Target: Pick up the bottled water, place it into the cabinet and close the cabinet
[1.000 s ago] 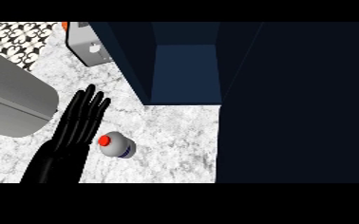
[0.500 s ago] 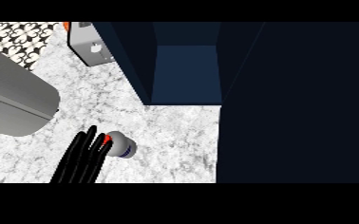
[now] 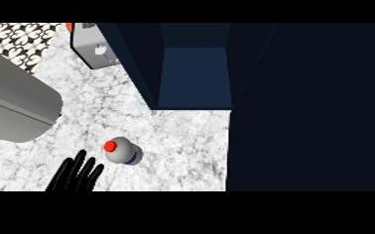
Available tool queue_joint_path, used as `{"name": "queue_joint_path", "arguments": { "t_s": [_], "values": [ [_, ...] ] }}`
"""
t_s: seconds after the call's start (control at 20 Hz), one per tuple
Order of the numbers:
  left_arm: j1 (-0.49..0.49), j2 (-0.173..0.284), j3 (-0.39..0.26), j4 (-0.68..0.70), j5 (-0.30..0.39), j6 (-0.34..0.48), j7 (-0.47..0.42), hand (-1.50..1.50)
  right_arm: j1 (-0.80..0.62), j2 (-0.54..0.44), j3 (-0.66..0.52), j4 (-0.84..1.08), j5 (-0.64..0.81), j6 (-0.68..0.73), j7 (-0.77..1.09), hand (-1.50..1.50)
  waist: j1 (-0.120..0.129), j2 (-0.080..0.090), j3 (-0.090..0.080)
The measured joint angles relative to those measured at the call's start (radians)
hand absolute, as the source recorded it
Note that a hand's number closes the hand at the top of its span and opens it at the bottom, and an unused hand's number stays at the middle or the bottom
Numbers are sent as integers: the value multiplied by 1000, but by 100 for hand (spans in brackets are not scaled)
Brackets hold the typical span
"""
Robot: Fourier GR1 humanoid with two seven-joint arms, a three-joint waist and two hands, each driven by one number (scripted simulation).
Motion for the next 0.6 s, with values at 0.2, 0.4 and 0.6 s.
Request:
{"name": "queue_joint_path", "arguments": {
  "t_s": [0.2,0.4,0.6],
  "values": [
    [51,27,36,-2,36,-32,-53,-150,33,4,9,20,23,26,-52,-150,0,0,0],
    [28,38,95,31,81,-61,-88,-150,29,5,23,4,38,17,-38,-150,-1,1,0],
    [16,34,142,91,104,-78,-128,-150,55,9,38,2,52,26,-62,-150,-2,1,0]
  ]
}}
